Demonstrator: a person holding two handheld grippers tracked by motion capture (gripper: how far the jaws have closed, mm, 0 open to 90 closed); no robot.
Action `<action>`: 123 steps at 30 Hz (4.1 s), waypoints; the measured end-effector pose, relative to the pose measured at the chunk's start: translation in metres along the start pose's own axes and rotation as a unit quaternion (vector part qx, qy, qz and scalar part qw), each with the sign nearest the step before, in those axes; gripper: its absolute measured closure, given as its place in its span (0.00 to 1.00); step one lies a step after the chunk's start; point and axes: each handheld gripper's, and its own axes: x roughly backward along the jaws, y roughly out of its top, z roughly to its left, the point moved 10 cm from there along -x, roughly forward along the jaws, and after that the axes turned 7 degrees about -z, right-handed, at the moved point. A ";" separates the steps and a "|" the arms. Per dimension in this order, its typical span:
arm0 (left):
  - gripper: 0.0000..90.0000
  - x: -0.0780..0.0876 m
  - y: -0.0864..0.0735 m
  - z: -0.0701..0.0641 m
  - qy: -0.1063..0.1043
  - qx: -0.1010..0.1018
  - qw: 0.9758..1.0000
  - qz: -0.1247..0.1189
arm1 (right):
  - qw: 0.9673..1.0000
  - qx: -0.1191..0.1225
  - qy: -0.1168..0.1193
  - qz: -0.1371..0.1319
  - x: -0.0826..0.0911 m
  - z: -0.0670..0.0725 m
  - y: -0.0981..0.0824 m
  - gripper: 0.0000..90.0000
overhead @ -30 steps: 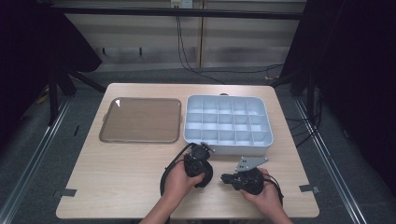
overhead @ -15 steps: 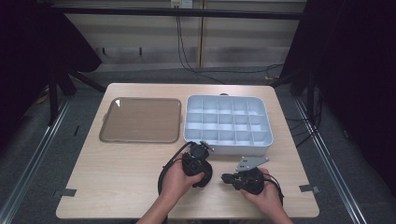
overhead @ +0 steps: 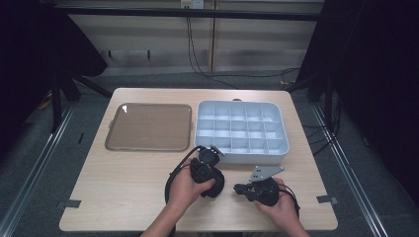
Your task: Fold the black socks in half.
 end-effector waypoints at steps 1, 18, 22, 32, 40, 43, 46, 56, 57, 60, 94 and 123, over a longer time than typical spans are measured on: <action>0.87 0.001 0.001 0.001 0.000 0.001 1.000 -0.002 | 1.000 0.000 0.000 0.000 0.000 0.000 0.000 0.96; 0.78 0.013 0.004 0.012 0.009 0.011 1.000 -0.022 | 1.000 -0.002 0.001 0.001 0.000 0.000 0.000 0.96; 0.71 0.018 0.003 0.019 0.013 0.015 0.999 -0.031 | 1.000 -0.001 0.001 -0.001 0.000 0.001 0.001 0.96; 0.65 0.029 -0.003 0.040 0.024 0.041 0.998 -0.042 | 1.000 0.001 0.002 0.000 -0.001 0.002 0.001 0.96; 0.65 0.026 -0.016 0.053 0.026 0.065 0.997 -0.041 | 1.000 0.001 0.001 0.000 -0.002 0.002 0.001 0.95; 0.66 0.024 -0.021 0.058 0.029 0.075 0.996 -0.041 | 1.000 0.002 0.001 0.000 -0.002 0.002 0.001 0.95; 0.67 0.024 -0.025 0.064 0.033 0.084 0.995 -0.044 | 1.000 0.002 0.001 0.002 -0.002 0.002 0.001 0.95; 0.67 0.012 -0.038 0.069 0.031 0.097 0.994 -0.028 | 1.000 0.002 0.001 0.000 -0.002 0.002 0.001 0.95; 0.67 0.011 -0.038 0.068 0.030 0.098 0.994 -0.027 | 1.000 0.001 0.000 0.000 -0.002 0.002 0.002 0.95; 0.67 0.010 -0.039 0.065 0.028 0.093 0.995 -0.025 | 1.000 0.000 0.002 0.000 -0.001 0.002 0.002 0.95; 0.68 0.003 -0.027 0.031 0.004 0.054 0.998 -0.028 | 0.999 -0.018 -0.027 -0.016 0.010 -0.006 0.014 0.85; 0.69 -0.004 -0.013 0.009 -0.011 0.031 0.999 -0.033 | 0.998 -0.028 -0.038 -0.032 0.018 -0.011 0.025 0.78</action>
